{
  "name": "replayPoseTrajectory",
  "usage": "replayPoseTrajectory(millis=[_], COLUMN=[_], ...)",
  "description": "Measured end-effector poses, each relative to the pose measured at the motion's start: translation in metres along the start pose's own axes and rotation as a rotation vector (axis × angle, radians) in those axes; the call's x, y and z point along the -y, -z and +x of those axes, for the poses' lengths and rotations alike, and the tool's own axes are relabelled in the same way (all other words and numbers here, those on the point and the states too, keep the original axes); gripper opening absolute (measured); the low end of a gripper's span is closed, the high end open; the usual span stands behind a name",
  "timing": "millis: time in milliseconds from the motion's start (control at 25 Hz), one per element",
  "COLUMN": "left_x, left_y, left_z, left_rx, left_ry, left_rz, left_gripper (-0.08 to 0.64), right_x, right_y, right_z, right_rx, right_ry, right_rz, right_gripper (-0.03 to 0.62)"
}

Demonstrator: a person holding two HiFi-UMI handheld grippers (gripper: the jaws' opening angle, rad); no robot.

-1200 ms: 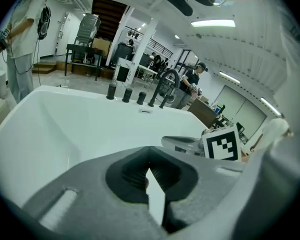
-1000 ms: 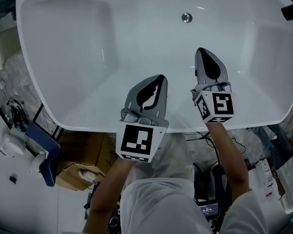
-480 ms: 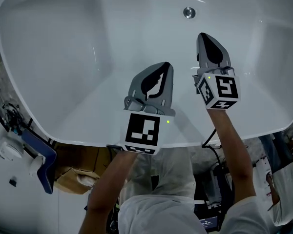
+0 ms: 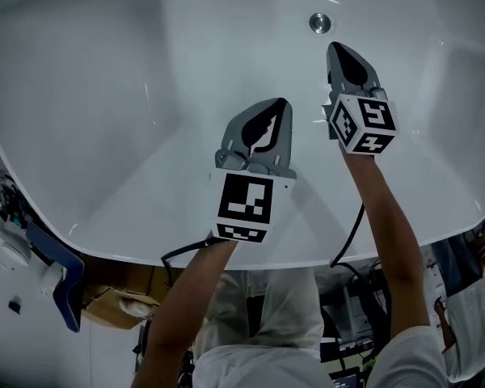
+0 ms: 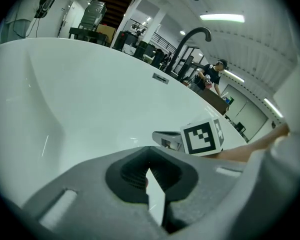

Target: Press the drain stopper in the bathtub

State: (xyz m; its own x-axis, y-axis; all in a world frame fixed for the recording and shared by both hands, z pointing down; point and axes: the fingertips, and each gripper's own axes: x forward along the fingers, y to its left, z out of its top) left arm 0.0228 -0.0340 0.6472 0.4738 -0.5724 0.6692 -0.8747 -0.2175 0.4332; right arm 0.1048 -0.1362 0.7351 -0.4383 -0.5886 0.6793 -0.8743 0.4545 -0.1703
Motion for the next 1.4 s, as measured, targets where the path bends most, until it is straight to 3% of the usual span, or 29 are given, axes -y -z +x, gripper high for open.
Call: replayPoseTrajectory(millis=[560,760,1120,1400], left_x=[-0.034,-0.047,-0.066,-0.061], left_y=[0.029,0.037,0.049,0.058], left_z=[0.06,0.078,0.106,0.113], left_rx=[-0.003,-0.022,-0.045,-0.04], left_ry=[-0.009,0.007,0.011,0.055], left_rz=[0.044,0.128,0.151,0.168], left_gripper=[-0.002,-0.002,-0.003,-0.003], right_x=[0.054,0.082,0.106,0.127], right_y=[0.074,0.087,0.143,0.165], right_z=[0.087,0.124,0.166,0.185], right_rx=[-0.117,-0.185,-0.373,-0.435], right_ry=[0.075,0.09,0.094,0.103], right_rz=[0.07,0.067,0.028,0.018], right_gripper=[0.002,0.003,0.002,0.001])
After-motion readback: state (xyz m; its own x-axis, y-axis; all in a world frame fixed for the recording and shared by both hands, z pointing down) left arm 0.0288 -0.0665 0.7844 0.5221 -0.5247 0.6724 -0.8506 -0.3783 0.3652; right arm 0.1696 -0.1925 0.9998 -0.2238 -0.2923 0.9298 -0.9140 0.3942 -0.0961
